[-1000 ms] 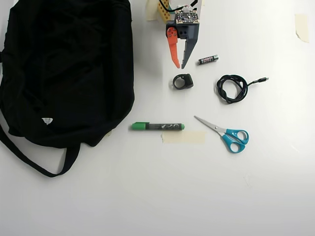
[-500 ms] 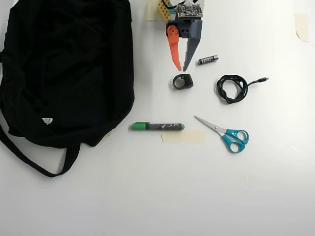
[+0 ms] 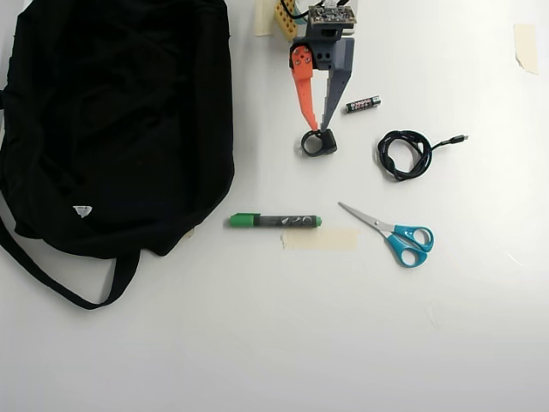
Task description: Put the green marker into the black bag
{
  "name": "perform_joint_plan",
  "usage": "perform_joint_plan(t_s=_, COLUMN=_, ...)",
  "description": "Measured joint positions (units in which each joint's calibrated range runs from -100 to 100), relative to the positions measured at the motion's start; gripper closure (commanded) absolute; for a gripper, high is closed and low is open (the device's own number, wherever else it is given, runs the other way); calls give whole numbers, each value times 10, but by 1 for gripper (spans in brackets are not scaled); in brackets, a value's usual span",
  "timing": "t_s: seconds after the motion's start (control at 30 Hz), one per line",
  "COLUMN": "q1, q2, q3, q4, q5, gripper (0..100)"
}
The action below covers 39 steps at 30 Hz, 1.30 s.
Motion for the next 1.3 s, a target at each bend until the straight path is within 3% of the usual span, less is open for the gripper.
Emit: perform_joint_plan(t_s=1.3, q1=0, q2=225, q3=-230, q4=-82, q5=0, gripper=98)
